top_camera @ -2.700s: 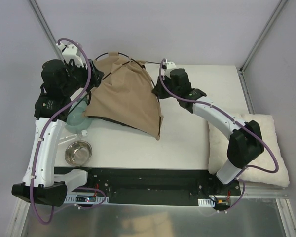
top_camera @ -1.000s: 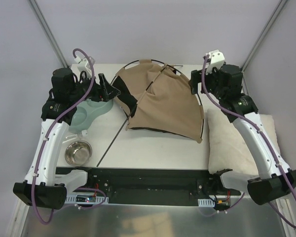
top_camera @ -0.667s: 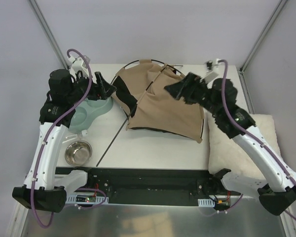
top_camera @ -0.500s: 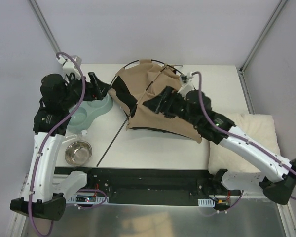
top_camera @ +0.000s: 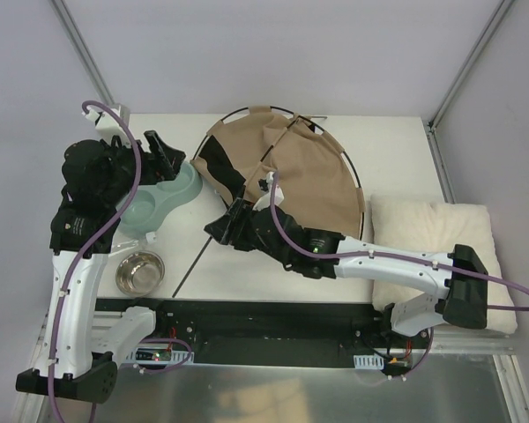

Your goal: Set up the pet tent

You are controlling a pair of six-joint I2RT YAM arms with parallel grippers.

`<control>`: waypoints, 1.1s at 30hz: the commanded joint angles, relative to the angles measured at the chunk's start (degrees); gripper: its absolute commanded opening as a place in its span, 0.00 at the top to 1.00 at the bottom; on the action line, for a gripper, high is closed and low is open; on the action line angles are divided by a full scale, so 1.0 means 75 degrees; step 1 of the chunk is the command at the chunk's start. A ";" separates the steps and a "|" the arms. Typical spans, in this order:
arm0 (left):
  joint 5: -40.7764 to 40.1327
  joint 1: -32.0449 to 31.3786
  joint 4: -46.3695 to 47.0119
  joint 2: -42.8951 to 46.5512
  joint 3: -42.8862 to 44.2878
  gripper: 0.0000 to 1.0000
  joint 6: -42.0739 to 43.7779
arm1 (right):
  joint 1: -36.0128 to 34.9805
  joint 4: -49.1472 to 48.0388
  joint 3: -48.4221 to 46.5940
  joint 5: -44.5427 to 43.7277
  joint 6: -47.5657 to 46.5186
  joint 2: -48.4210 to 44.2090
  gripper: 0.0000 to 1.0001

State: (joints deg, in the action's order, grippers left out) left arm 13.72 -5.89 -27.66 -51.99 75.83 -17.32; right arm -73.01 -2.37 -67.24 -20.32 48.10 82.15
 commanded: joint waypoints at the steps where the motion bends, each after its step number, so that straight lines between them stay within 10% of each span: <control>1: -0.0247 0.0035 -0.0074 0.0193 0.0002 0.24 -0.0222 | -0.0026 -0.1006 -0.0316 -0.0233 0.0442 0.0004 0.50; 13: -0.0352 0.0035 -0.0144 0.0217 -0.0653 0.23 -0.0163 | 0.0055 -0.0868 -0.0151 -0.0408 0.1087 -0.0207 1.00; 21: 0.1565 0.0035 0.0334 0.0299 -0.1906 0.21 -0.0022 | 0.0570 -0.0539 -0.0070 -0.0526 0.1660 -0.1062 1.00; 26: 0.3034 0.0000 0.2816 0.0673 -0.3756 0.21 -0.0911 | 0.0922 -0.0563 -0.0081 -0.0631 0.2164 -0.1437 1.00; 33: 0.2252 -0.1377 0.6299 0.0815 -0.5504 0.23 -0.1010 | 0.1122 -0.0516 -0.0198 -0.1017 0.2821 -0.1578 1.00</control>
State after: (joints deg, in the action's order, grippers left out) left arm 31.33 -9.13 -1.02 -46.83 37.23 -24.97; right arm -65.45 -4.03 -66.83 -23.62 65.69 71.61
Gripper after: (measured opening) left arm 0.774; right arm 0.050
